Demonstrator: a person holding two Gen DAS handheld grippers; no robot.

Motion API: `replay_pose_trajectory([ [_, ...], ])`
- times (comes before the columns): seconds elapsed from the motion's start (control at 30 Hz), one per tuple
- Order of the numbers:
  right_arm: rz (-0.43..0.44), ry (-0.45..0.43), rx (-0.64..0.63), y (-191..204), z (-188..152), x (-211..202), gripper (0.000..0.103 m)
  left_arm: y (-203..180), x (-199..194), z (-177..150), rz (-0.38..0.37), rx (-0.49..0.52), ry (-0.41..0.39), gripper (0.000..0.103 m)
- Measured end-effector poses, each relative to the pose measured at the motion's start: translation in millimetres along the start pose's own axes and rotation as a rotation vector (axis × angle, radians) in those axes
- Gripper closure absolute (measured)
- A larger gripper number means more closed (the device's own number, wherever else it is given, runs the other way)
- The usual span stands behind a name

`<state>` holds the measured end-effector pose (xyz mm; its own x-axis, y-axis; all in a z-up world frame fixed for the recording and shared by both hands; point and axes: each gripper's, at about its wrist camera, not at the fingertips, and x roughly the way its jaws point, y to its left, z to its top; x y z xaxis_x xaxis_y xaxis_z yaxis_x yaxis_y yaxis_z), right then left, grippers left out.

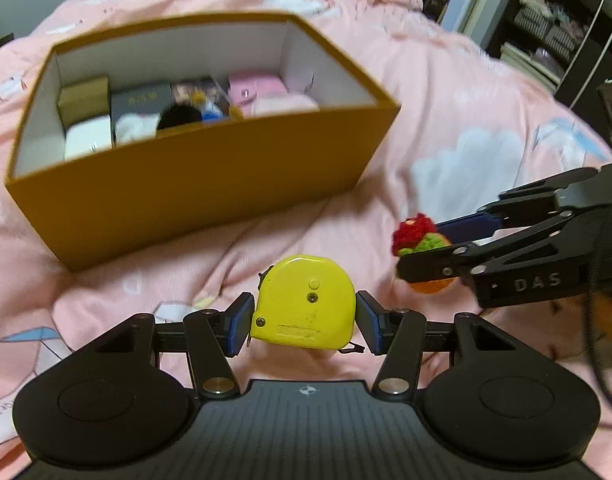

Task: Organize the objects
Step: 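Carry the tape measure and crocheted orange over the orange box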

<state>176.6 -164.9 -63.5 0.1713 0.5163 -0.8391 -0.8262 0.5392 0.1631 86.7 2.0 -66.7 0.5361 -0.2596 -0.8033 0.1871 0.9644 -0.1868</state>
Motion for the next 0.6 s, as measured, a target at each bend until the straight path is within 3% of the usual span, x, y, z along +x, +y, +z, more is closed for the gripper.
replay_pose_trajectory([
  [0.37,-0.004,-0.153,-0.184,16.5,41.1,-39.2,0.057,-2.9,-32.9,42.0,0.015,-0.061,-0.163,0.040],
  [0.6,-0.059,-0.246,-0.273,18.1,73.6,-53.8,0.057,4.9,-30.0,70.6,0.058,-0.080,-0.206,0.040],
])
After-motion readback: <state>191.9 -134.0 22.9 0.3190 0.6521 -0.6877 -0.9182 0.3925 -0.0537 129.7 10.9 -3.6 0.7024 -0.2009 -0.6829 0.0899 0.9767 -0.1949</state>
